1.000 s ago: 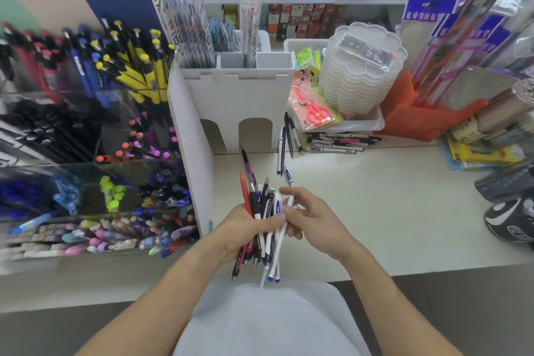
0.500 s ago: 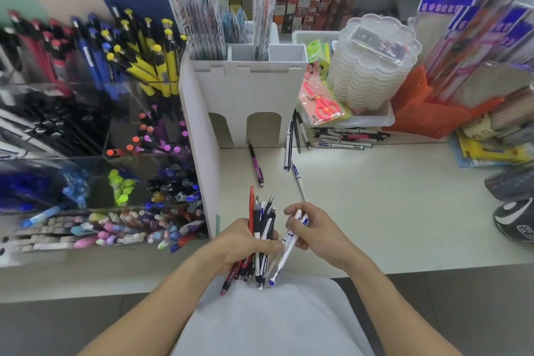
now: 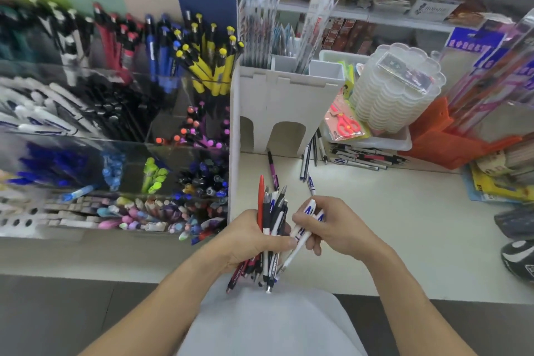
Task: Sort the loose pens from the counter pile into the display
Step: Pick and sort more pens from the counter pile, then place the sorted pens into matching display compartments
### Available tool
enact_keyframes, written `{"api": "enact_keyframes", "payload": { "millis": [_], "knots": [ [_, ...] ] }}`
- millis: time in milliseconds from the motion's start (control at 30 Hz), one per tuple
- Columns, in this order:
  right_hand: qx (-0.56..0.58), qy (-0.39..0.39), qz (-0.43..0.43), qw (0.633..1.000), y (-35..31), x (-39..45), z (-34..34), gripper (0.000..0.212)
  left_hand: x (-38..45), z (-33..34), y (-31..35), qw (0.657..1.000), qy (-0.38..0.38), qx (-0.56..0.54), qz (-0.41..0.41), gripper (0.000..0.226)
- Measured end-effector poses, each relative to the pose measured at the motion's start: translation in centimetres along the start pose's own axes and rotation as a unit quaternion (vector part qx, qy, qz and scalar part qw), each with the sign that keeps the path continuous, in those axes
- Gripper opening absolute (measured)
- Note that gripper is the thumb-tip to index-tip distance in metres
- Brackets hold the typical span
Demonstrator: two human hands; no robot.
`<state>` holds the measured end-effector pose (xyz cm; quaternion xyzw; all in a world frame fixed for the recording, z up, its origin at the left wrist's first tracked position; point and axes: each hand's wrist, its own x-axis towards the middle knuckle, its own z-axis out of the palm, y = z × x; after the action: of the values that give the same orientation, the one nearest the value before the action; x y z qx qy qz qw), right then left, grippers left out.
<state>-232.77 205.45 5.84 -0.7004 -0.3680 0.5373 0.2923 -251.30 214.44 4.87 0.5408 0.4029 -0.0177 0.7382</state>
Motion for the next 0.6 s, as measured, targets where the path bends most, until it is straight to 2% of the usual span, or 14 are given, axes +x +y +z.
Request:
{"api": "enact_keyframes", "payload": {
  "millis": [100, 200, 300, 367, 467, 533, 600],
  "knots": [
    [0.053, 0.029, -0.076, 0.995, -2.8, -0.6, -1.5, 0.017, -2.9, -1.3, 2.0, 0.998, 0.046, -0.003, 0.048, 0.026],
    [0.099, 0.107, -0.181, 0.973, -7.7, -1.2, -2.4, 0.02, -7.0, -3.4, 3.7, 0.984, 0.128, -0.02, 0.119, 0.019],
    [0.136, 0.188, -0.288, 0.929, -13.0, -1.4, -1.8, 0.017, -11.2, -5.9, 4.2, 0.933, 0.291, -0.105, 0.185, 0.016],
    [0.145, 0.218, -0.36, 0.895, -16.0, -1.0, -0.3, 0.016, -13.2, -7.8, 3.9, 0.898, 0.335, -0.183, 0.218, 0.024],
    [0.117, 0.247, -0.456, 0.847, -20.3, 0.6, 3.8, 0.015, -14.6, -10.0, 2.9, 0.864, 0.365, -0.254, 0.237, 0.025],
    [0.061, 0.232, -0.517, 0.821, -22.9, 2.1, 7.3, 0.01, -14.8, -10.9, 2.1, 0.845, 0.378, -0.305, 0.223, 0.01],
    [-0.037, 0.196, -0.571, 0.797, -24.9, 4.0, 10.8, 0.008, -15.0, -11.6, 1.3, 0.835, 0.38, -0.344, 0.199, 0.012]
  ]
}}
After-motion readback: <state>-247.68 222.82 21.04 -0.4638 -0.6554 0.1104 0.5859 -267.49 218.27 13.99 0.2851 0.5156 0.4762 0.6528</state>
